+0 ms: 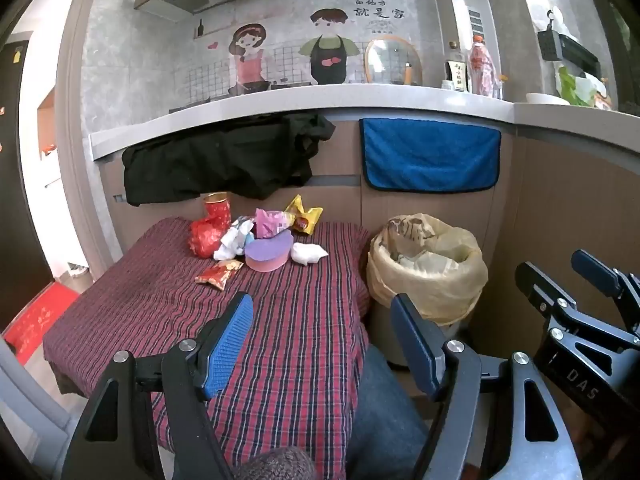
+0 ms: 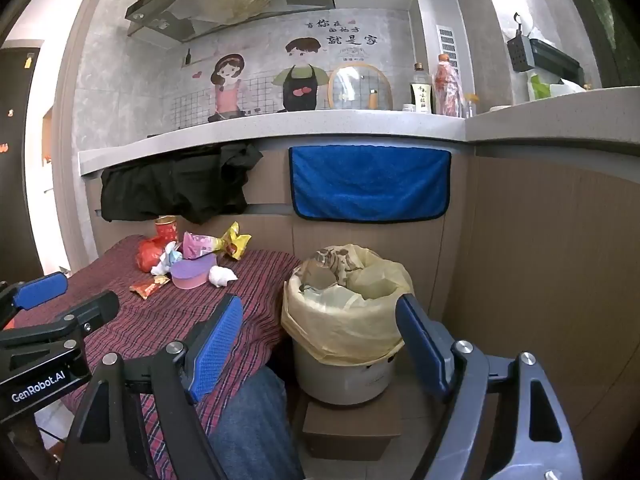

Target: Collect trash

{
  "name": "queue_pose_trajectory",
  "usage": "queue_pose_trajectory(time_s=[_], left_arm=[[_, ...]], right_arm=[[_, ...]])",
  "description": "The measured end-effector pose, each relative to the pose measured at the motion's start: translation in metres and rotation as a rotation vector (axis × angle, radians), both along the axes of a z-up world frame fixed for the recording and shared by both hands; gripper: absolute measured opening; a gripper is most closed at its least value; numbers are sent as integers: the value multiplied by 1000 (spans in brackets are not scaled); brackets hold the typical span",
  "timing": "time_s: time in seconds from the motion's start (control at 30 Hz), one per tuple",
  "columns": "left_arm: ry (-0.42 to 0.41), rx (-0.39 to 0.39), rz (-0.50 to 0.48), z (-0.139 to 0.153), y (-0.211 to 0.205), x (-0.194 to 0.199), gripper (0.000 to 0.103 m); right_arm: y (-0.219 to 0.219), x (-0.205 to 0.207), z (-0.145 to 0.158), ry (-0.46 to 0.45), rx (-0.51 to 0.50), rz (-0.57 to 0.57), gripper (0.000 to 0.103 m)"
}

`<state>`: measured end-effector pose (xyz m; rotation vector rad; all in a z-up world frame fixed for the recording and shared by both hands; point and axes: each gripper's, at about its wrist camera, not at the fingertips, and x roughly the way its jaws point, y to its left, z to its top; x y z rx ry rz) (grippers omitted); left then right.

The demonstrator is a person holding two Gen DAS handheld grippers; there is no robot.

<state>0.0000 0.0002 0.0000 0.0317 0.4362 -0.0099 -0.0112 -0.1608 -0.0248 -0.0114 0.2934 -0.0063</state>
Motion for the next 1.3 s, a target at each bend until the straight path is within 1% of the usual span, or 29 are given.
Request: queue_pose_trajectory(time_s=[0.3, 0.33, 0.47, 1.3], left_arm=[[-8, 9, 1, 0, -2, 0, 71], [-10, 9, 0, 5, -3, -5, 71], [-17, 11, -3, 8, 1, -4, 71], [-18, 9, -3, 3, 0, -2, 71]], right_arm=[[1, 1, -2, 6, 6, 5, 77], [-3, 3, -3, 4, 7, 5, 77], [-2, 2, -3, 4, 1, 3, 77], [0, 1, -3, 2, -1, 4, 77]])
